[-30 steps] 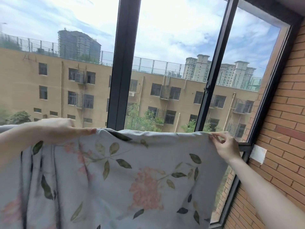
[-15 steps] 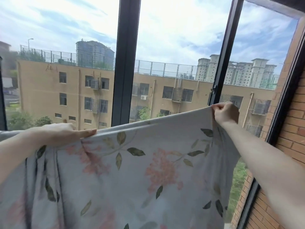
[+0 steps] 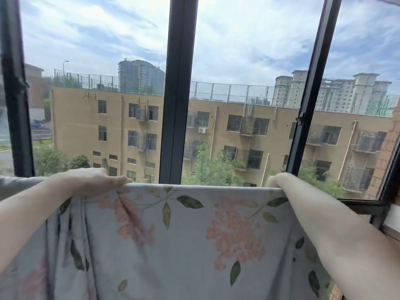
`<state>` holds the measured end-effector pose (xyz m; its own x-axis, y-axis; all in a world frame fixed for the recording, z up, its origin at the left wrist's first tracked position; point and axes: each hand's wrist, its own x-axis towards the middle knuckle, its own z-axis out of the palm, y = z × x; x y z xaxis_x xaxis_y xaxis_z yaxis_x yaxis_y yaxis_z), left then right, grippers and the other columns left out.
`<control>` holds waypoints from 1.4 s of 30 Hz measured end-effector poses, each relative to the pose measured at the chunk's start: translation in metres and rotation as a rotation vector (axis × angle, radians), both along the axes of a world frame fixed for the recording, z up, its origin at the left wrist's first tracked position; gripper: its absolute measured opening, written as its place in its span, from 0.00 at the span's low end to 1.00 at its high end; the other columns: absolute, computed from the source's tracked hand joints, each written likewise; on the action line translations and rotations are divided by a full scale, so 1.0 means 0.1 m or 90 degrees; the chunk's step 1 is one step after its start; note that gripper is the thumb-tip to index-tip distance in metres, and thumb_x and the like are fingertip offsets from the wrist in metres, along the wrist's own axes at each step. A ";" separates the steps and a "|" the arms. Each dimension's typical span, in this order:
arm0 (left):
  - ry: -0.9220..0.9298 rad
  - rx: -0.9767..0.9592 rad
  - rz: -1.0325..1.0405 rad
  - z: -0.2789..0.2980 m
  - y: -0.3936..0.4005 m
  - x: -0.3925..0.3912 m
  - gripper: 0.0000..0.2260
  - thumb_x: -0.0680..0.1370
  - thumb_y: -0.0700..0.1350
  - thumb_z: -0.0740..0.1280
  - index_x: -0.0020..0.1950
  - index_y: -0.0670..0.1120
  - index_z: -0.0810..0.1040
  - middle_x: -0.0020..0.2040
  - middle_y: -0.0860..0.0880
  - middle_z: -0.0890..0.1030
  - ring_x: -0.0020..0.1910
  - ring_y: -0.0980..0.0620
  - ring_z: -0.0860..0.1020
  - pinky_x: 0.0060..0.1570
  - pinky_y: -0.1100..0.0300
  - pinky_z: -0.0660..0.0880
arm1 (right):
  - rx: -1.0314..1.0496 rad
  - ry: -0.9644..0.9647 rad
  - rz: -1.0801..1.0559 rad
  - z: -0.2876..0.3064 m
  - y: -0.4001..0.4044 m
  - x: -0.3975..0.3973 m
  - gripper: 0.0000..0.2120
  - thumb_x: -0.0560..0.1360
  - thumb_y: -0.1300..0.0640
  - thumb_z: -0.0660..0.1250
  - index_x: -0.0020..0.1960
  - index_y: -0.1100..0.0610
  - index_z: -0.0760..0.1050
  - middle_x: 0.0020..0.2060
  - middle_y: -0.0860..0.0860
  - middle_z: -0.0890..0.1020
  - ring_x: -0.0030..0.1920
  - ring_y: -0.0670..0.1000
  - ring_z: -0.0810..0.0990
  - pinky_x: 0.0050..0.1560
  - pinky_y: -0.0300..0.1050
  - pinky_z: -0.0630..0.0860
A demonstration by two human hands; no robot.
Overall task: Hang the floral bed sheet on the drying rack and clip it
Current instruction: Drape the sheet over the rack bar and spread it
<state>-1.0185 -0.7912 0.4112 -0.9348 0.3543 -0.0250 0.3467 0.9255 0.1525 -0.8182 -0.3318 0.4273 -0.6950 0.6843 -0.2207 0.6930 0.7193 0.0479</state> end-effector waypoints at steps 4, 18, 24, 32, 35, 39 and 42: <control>0.001 0.004 -0.006 -0.03 0.01 -0.03 0.36 0.74 0.78 0.51 0.59 0.50 0.78 0.59 0.49 0.80 0.56 0.47 0.78 0.59 0.53 0.74 | -0.067 0.262 0.041 0.04 0.04 -0.13 0.14 0.79 0.48 0.71 0.56 0.57 0.83 0.51 0.49 0.86 0.49 0.50 0.85 0.50 0.47 0.83; 0.027 0.035 -0.023 0.02 -0.06 0.18 0.36 0.71 0.76 0.50 0.55 0.48 0.80 0.53 0.49 0.82 0.52 0.47 0.80 0.57 0.53 0.77 | -0.049 0.533 0.422 -0.46 -3.06 -0.59 0.14 0.82 0.48 0.57 0.51 0.50 0.81 0.48 0.50 0.85 0.51 0.55 0.81 0.57 0.53 0.75; 0.089 0.038 -0.070 -0.03 -0.05 0.27 0.34 0.77 0.75 0.49 0.47 0.48 0.80 0.45 0.49 0.82 0.45 0.48 0.79 0.46 0.53 0.75 | 0.145 0.674 0.307 -0.77 -3.11 -0.74 0.22 0.83 0.40 0.53 0.34 0.49 0.67 0.36 0.48 0.83 0.41 0.53 0.78 0.54 0.52 0.69; 0.485 0.251 -0.315 -0.35 -0.54 0.17 0.16 0.80 0.64 0.64 0.53 0.52 0.79 0.55 0.53 0.79 0.53 0.50 0.78 0.53 0.52 0.73 | 0.175 0.636 0.230 -0.65 -3.23 -0.86 0.28 0.82 0.43 0.53 0.27 0.53 0.70 0.27 0.50 0.79 0.33 0.56 0.75 0.53 0.49 0.70; 0.626 0.329 -0.287 -0.53 -0.86 0.29 0.19 0.72 0.53 0.77 0.58 0.48 0.78 0.59 0.49 0.76 0.58 0.45 0.76 0.59 0.49 0.68 | 0.195 0.614 0.202 -0.62 -3.29 -0.86 0.29 0.83 0.44 0.53 0.27 0.55 0.71 0.25 0.49 0.74 0.33 0.57 0.74 0.47 0.49 0.66; 0.503 0.380 -0.123 -0.88 -1.11 0.45 0.35 0.65 0.61 0.78 0.67 0.49 0.71 0.65 0.48 0.70 0.66 0.43 0.68 0.66 0.44 0.62 | 0.209 0.594 0.169 -0.60 -3.39 -0.85 0.29 0.83 0.44 0.52 0.27 0.55 0.72 0.27 0.50 0.74 0.36 0.58 0.74 0.50 0.50 0.69; 0.492 0.345 -0.133 -0.95 -1.17 0.40 0.32 0.70 0.62 0.76 0.70 0.52 0.72 0.65 0.50 0.70 0.67 0.44 0.67 0.65 0.44 0.61 | 0.206 0.576 0.148 -0.60 -3.40 -0.85 0.27 0.82 0.45 0.52 0.28 0.54 0.71 0.30 0.54 0.77 0.38 0.59 0.74 0.49 0.50 0.70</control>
